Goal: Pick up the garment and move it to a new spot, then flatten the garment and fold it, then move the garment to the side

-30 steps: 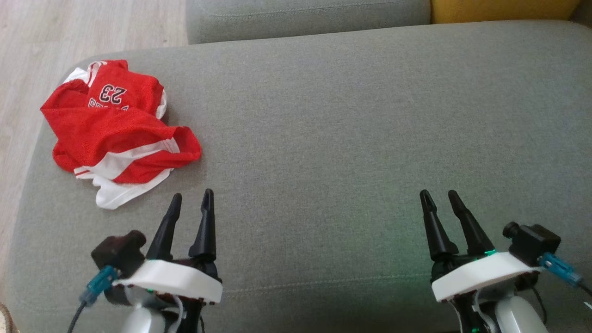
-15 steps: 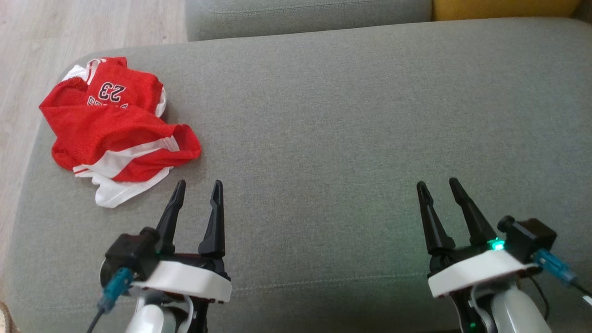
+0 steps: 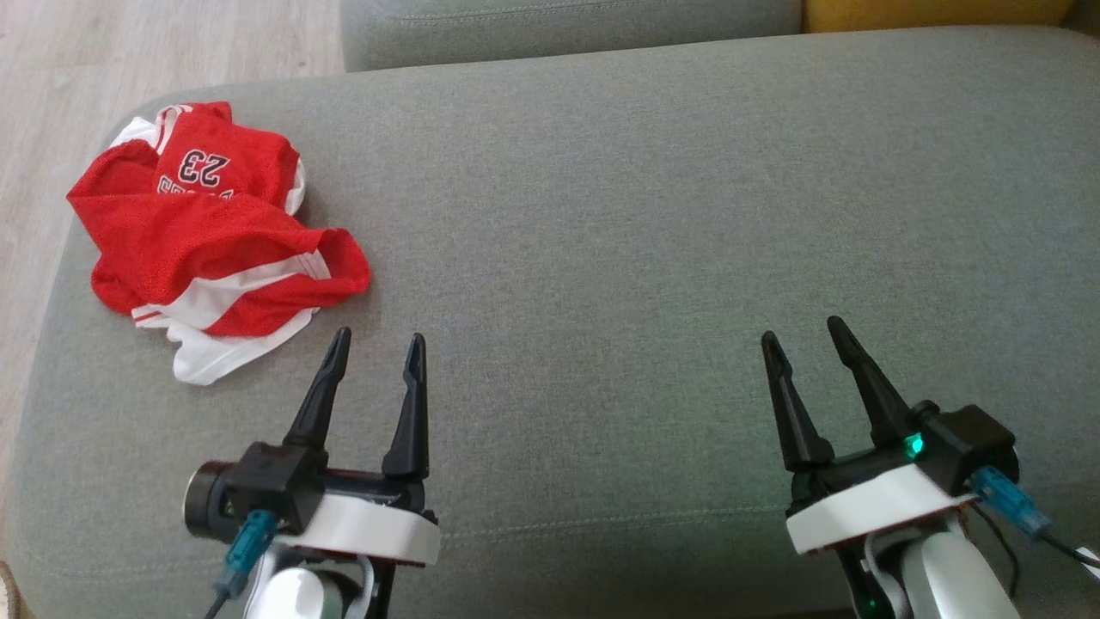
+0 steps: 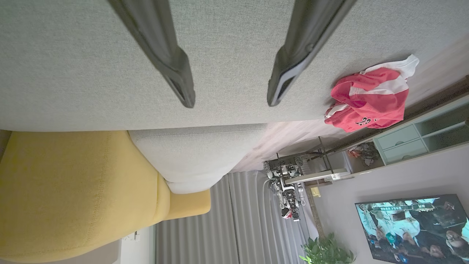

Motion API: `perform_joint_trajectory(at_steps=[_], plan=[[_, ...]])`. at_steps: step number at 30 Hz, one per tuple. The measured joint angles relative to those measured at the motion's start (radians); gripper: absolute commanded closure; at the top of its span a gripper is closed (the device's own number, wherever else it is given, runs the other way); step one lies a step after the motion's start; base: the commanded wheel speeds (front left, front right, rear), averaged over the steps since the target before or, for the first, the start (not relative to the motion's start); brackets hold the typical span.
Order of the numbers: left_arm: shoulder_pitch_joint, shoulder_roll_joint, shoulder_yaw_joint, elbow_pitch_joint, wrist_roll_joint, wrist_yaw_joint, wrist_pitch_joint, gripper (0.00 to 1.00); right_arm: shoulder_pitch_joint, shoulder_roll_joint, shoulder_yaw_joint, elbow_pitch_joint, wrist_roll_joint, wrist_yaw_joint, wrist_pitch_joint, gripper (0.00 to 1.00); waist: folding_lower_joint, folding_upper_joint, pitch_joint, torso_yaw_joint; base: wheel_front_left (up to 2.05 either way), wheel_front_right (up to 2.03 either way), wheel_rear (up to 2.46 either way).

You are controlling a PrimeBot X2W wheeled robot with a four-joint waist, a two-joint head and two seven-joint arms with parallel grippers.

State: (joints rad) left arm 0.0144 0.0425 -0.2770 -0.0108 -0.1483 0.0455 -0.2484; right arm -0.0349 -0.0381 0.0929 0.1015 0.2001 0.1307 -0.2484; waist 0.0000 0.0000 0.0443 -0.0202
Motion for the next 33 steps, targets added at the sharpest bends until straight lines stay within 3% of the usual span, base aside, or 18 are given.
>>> perform_joint_trajectory(at_steps=[33], plan=[[-0.002, 0.001, 0.002, 0.016, 0.005, 0.008, -0.004, 0.00, -0.001, 0.000, -0.009, 0.013, -0.018, 0.000, -0.004, 0.00, 0.0000, 0.0000, 0.001, 0.016, 0.00, 0.00, 0.00]])
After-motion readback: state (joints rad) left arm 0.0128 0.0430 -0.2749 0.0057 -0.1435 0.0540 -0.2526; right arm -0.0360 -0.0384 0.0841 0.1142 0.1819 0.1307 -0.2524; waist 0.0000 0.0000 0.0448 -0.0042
